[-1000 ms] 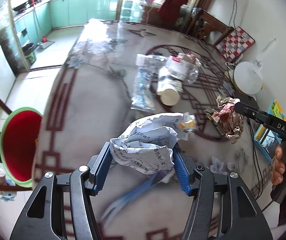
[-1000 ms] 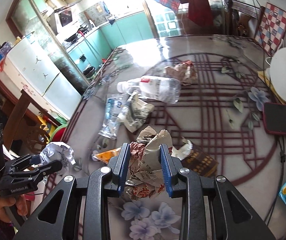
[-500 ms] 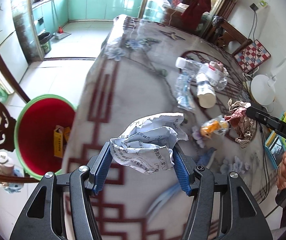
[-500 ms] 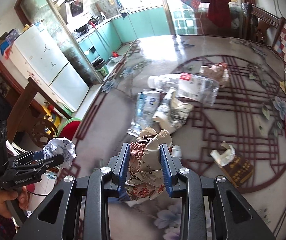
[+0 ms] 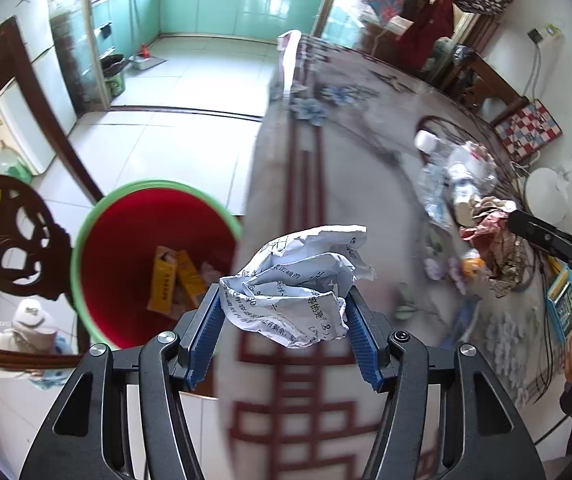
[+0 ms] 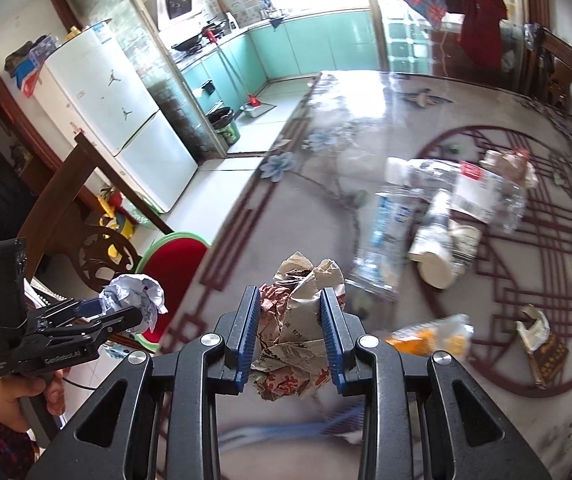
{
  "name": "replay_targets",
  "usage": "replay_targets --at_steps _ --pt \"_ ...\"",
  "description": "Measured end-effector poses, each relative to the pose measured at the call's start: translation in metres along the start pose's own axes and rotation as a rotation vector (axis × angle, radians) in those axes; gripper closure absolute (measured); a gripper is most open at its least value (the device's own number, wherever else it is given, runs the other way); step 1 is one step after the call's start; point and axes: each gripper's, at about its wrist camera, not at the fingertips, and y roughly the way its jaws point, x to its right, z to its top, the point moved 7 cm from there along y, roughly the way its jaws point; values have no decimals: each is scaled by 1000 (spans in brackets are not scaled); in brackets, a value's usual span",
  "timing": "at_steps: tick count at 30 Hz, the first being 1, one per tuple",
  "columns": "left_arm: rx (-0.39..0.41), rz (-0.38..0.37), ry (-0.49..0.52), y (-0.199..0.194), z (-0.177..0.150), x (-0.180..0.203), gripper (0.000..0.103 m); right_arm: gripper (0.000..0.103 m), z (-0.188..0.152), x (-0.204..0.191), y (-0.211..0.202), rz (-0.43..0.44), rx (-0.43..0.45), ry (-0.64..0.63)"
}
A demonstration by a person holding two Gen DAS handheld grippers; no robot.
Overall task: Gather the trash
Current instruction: 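Carry the white paper and pink wrapper over the red bucket with both grippers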
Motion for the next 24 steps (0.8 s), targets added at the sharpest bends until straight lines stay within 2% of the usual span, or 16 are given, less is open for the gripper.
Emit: replay_targets --at_steps 13,24 --pt "-1 45 -71 0 6 -77 45 75 15 -73 36 23 -24 -75" --pt "-30 61 -82 13 10 -104 45 75 22 -103 58 49 -41 -98"
